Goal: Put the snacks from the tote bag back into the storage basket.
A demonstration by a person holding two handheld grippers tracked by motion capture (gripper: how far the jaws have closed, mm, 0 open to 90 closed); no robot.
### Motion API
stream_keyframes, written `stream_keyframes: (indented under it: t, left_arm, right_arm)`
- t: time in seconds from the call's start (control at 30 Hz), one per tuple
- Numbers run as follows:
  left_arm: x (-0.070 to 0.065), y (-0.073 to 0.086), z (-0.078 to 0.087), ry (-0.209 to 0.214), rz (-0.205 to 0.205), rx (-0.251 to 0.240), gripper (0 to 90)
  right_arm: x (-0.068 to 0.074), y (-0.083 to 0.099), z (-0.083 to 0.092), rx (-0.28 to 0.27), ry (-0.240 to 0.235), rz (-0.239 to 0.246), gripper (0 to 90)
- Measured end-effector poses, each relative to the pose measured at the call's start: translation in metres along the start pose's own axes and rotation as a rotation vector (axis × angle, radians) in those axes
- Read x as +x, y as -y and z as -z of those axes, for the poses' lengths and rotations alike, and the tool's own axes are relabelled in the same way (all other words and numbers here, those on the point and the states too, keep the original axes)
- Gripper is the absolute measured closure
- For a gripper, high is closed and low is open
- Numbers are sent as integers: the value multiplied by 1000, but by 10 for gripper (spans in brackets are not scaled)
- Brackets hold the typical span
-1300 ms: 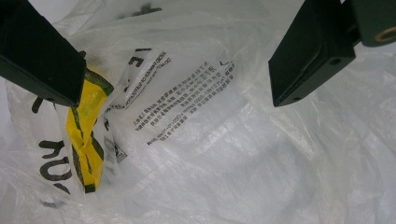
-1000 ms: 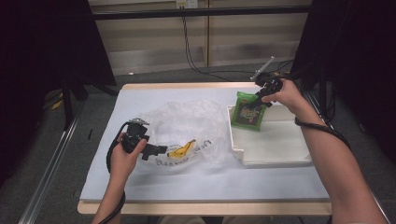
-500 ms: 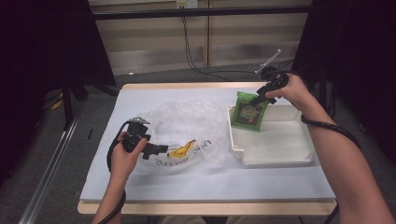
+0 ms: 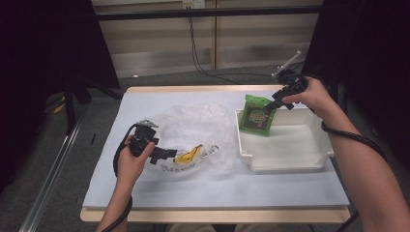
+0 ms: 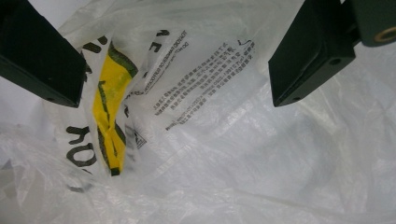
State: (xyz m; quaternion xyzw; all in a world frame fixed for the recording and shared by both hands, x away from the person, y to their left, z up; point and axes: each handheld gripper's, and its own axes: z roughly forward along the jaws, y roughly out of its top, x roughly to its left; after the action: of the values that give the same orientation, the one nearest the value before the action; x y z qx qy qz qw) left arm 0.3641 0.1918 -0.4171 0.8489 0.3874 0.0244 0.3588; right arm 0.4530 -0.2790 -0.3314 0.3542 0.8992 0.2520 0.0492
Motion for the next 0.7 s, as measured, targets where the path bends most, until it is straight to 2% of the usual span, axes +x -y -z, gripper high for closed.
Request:
stream_keyframes:
  t: [0.57, 0.7]
  left_arm:
    - [-8, -5, -6, 2, -20, 1, 39]
    - [-8, -6, -7, 15, -21, 0, 39]
  right_arm:
    - [26, 25, 17, -24, -22, 1, 255]
    - [31, 31, 18, -24, -25, -1, 249]
